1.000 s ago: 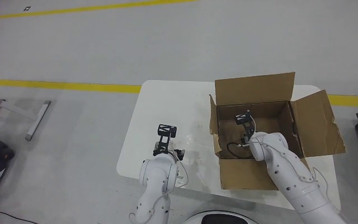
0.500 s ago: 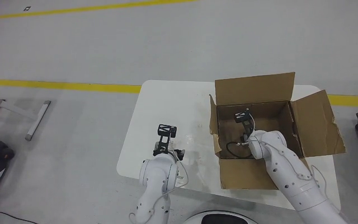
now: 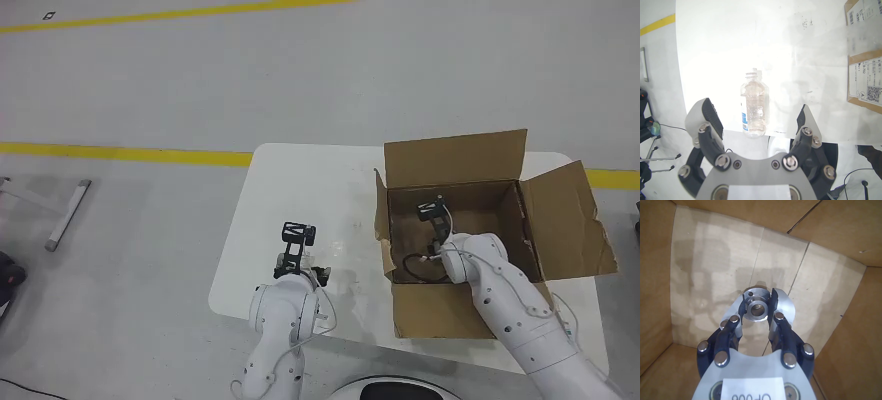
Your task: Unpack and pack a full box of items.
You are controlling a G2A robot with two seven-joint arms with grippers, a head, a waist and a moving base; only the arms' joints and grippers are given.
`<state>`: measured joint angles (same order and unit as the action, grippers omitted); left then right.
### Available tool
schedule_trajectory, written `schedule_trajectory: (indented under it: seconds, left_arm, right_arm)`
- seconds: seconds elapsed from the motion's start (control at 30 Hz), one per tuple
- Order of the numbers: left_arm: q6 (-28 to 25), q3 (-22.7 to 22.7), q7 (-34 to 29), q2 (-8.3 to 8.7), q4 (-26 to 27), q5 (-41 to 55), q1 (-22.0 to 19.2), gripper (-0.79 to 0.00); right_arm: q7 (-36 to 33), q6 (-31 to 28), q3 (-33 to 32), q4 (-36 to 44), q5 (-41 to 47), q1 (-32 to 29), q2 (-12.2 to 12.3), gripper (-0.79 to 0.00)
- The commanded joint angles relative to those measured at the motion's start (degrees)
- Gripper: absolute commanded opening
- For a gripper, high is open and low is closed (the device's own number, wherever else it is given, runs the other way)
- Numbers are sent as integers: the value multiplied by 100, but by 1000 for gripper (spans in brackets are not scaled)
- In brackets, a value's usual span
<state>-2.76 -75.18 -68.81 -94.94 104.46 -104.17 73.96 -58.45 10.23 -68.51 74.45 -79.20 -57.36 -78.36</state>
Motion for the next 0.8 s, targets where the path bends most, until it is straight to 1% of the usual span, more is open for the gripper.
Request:
schedule_trajectory:
  seconds: [0.0,0.1,0.17,0.23,0.3,0.33,0.37,0.6,0.77]
  left_arm:
    - [0,0,0,0,0,0,0,0]
    - [0,0,0,0,0,0,0,0]
    - [0,0,0,0,0,0,0,0]
    - [0,0,0,0,0,0,0,0]
    - [0,0,0,0,0,0,0,0]
    - [0,0,0,0,0,0,0,0]
    - [0,0,0,0,0,0,0,0]
    - [0,0,0,0,0,0,0,0]
    - [0,0,0,0,0,0,0,0]
  right_arm:
    - [4,-2,-1,-16,2,-1,-4,-465]
    - [10,-12,-8,-36,3,0,-8,-477]
    - [7,-19,-13,-42,1,2,-11,-505]
    - [14,-16,-23,-42,15,0,-14,-597]
    - [15,-32,-25,-43,8,0,-16,-662]
    - [13,-34,-27,-40,6,-2,-17,-770]
    - [10,-35,-28,-32,8,-5,-18,-785]
    - [-1,-41,-116,158,-5,-57,-9,-785]
    - [-19,-75,-257,501,45,-152,13,-785]
